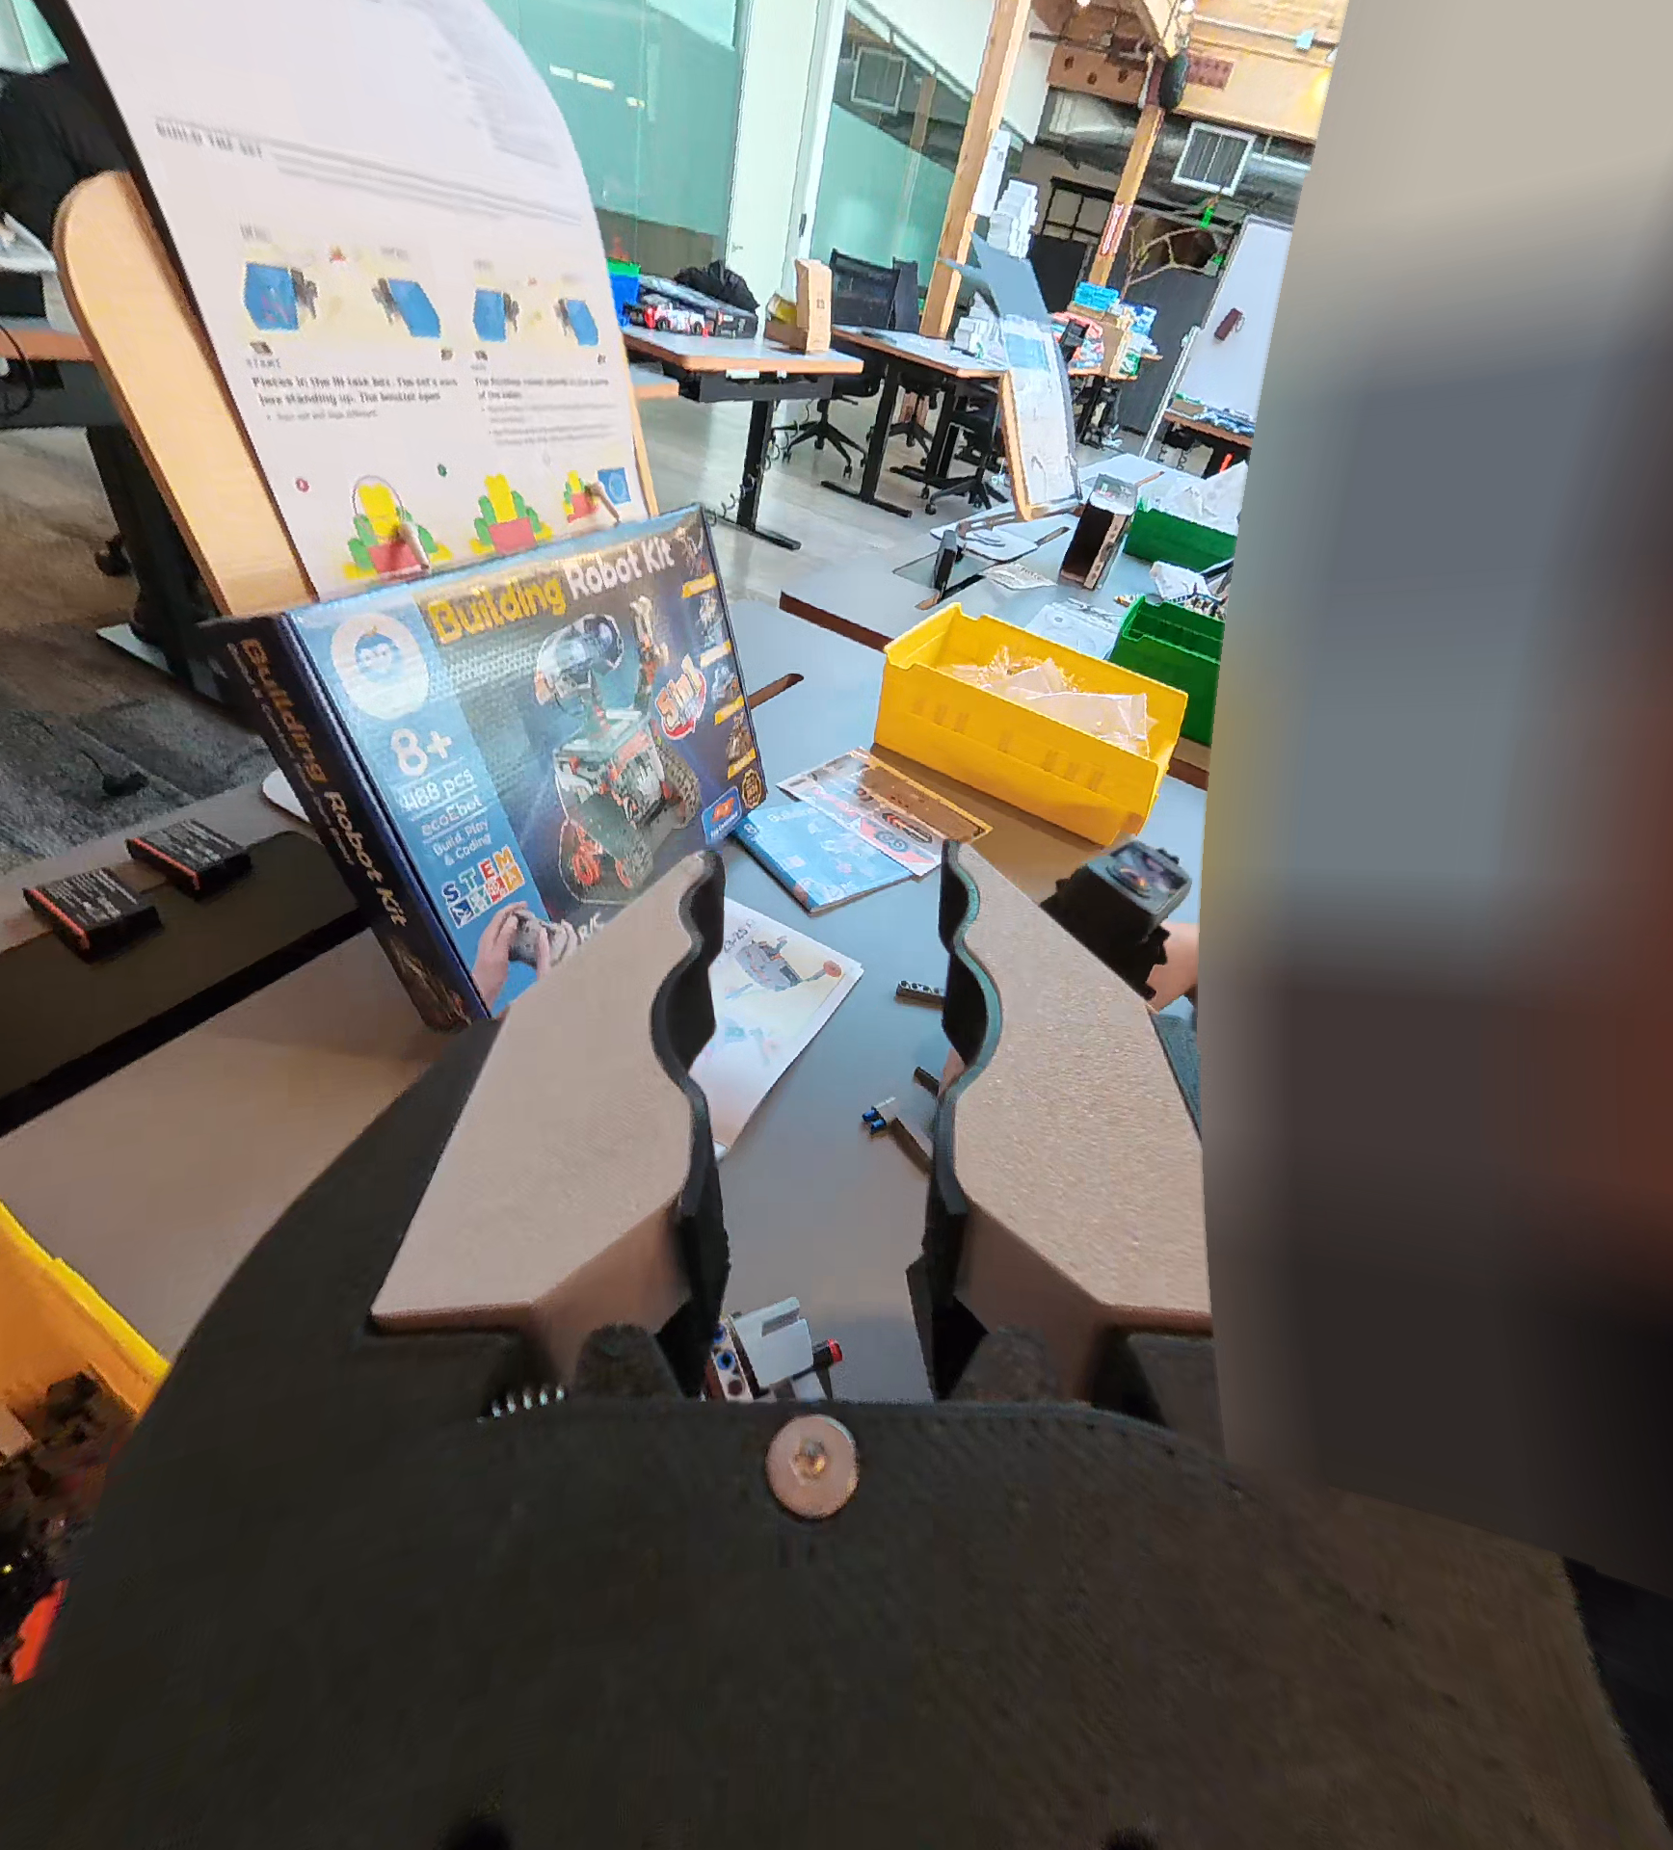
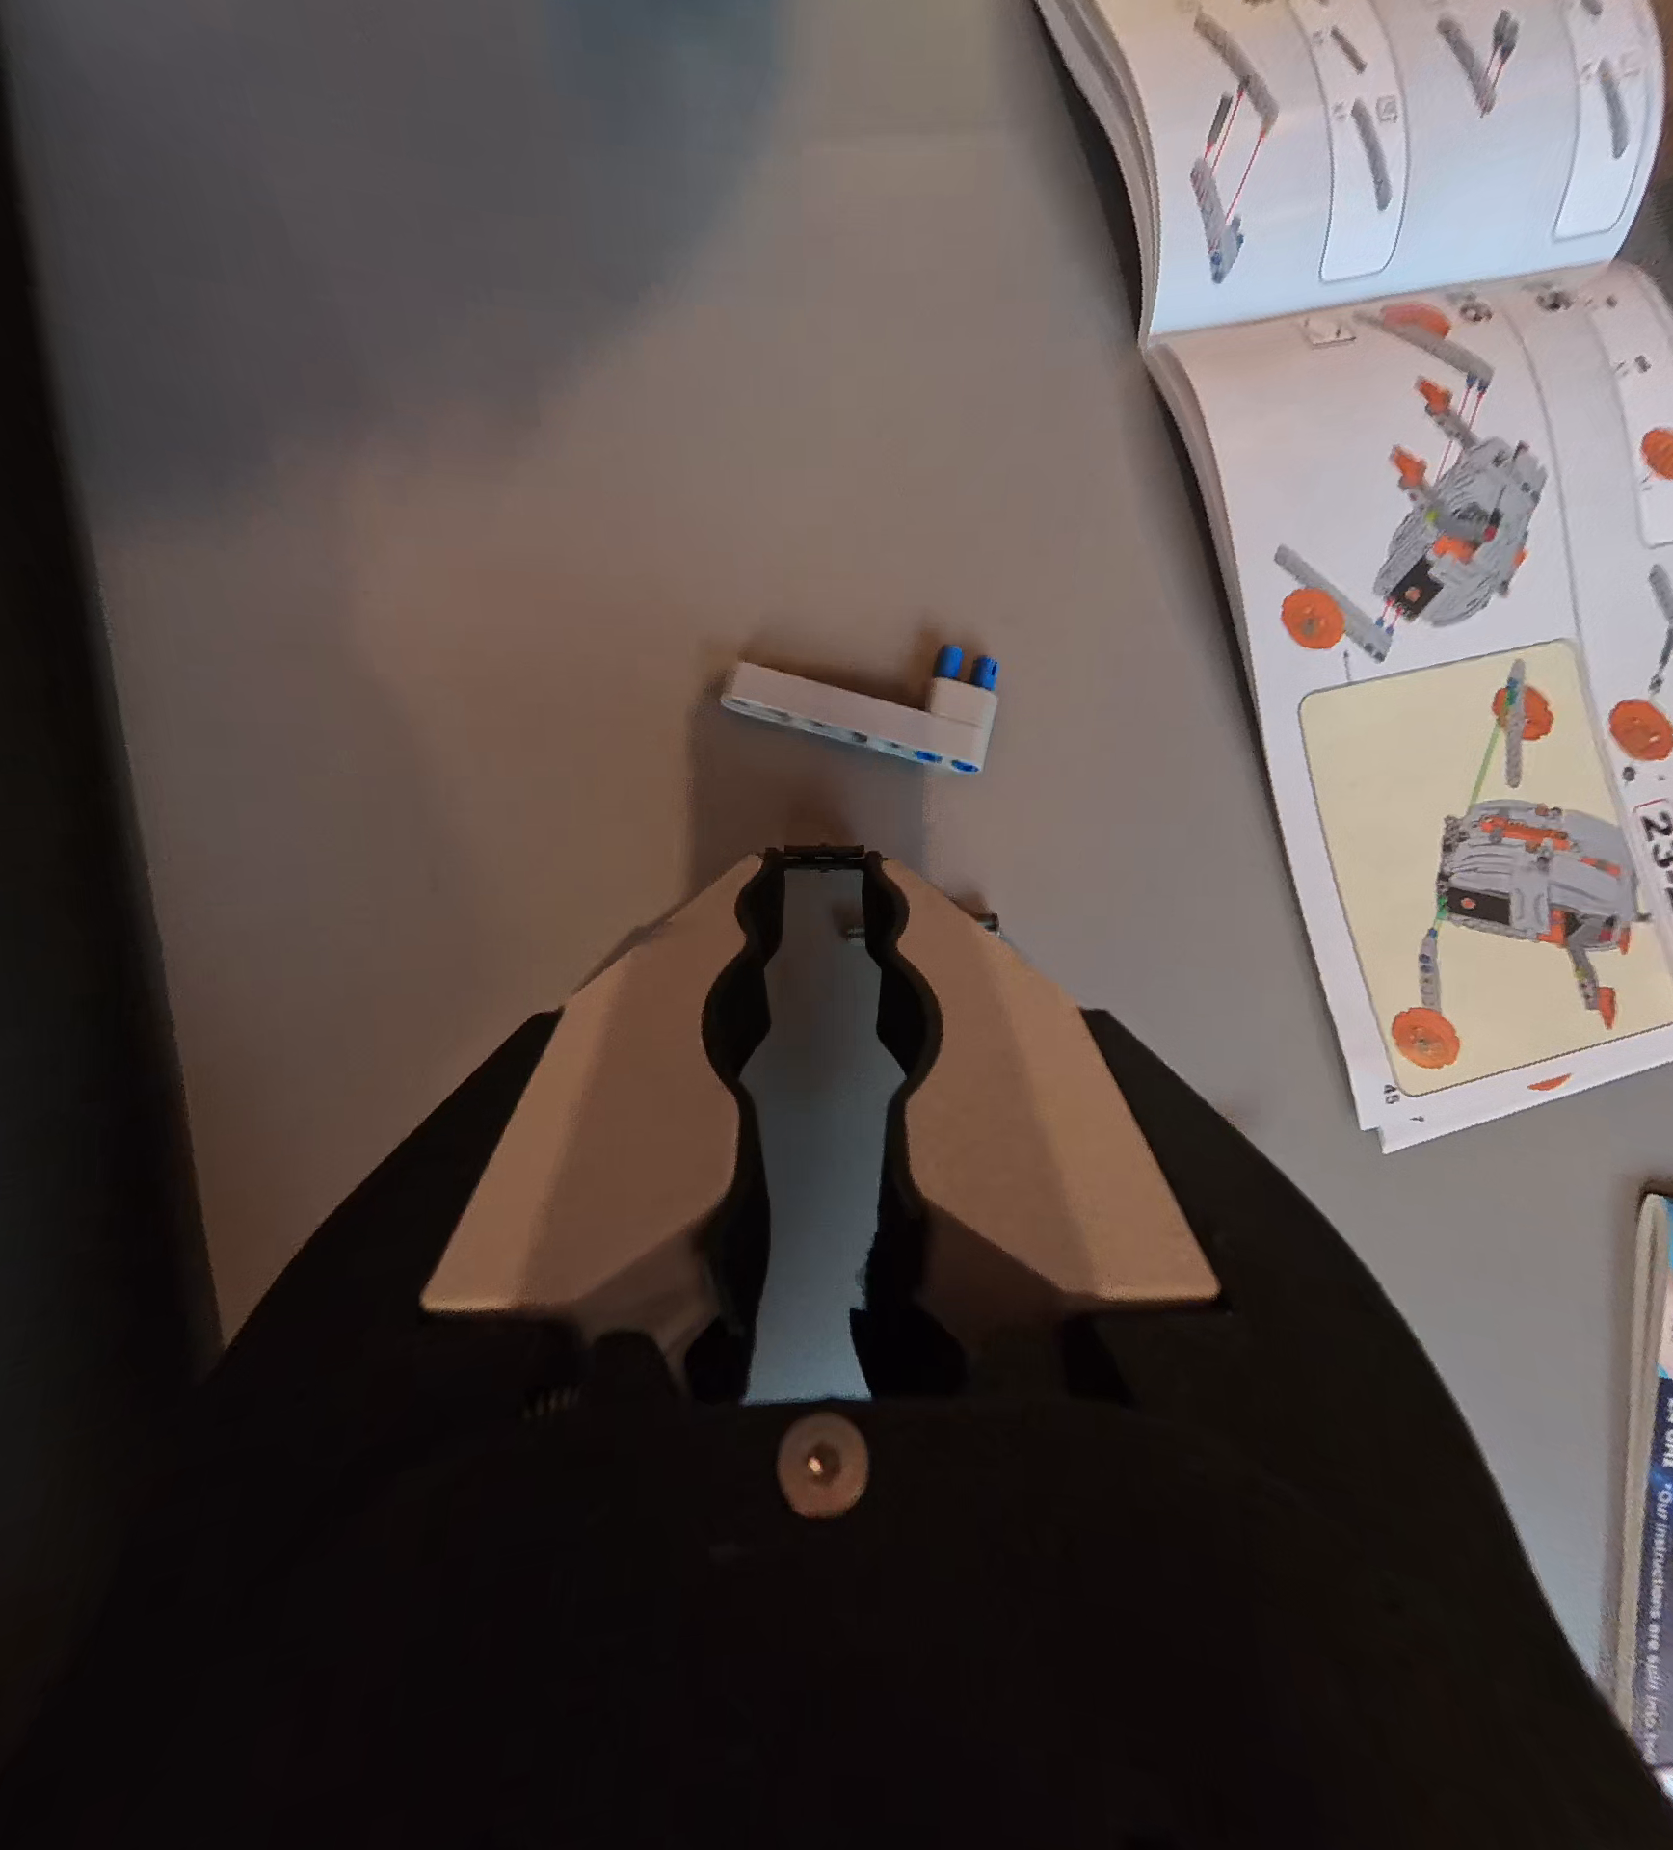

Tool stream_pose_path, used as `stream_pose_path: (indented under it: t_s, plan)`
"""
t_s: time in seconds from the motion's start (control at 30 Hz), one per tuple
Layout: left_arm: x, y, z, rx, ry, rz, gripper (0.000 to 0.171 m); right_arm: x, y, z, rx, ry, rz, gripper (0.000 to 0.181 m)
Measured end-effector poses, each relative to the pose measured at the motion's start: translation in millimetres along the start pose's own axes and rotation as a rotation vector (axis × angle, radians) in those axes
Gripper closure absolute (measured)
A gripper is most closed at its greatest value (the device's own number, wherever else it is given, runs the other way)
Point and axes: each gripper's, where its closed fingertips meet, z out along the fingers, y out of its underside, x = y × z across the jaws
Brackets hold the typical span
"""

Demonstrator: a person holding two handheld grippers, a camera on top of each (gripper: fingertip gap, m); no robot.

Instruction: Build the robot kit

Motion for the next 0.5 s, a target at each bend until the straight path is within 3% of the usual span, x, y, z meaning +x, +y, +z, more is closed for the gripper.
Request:
stream_pose_path:
  t_s: [0.5]
  plan:
    - [-14.2,39.6,29.2,-0.169,0.03,-0.159,0.142,26.8,-64.8,-41.6,0.367,0.257,-0.067,0.168]
